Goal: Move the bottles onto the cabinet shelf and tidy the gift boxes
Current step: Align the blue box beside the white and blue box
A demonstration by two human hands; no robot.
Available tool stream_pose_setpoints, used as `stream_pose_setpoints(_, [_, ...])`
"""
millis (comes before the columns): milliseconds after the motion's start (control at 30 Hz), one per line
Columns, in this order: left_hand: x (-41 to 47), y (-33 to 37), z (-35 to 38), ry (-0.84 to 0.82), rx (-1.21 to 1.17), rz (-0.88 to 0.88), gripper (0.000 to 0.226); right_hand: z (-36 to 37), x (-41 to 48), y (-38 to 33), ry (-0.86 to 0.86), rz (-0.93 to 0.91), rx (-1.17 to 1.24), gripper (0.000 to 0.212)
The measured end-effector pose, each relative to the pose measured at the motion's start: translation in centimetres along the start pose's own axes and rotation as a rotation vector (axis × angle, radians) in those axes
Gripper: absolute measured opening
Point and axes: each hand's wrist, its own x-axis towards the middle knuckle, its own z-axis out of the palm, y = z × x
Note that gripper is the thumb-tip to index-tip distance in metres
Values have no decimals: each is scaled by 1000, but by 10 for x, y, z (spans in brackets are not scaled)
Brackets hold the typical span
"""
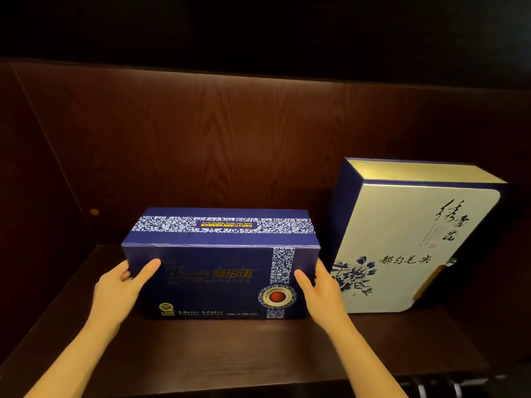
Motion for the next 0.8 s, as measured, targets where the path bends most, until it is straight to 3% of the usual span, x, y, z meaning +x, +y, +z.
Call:
stream_pose_setpoints(300, [-8, -1, 8, 12, 12, -16, 33, -22, -18, -3, 9, 11, 19, 51])
stream_pose_setpoints(467, [-10, -3, 12, 21, -42, 0, 32, -77, -36, 3, 293, -106, -56, 23])
stream_pose_setpoints(667, [-12, -10, 20, 79, -40, -26, 56, -161, -29, 28, 670, -51, -100, 49])
stream_pose_setpoints(800, [-13, -10, 24, 106, -82, -27, 58, -202, -15, 50, 684, 61, -77, 79])
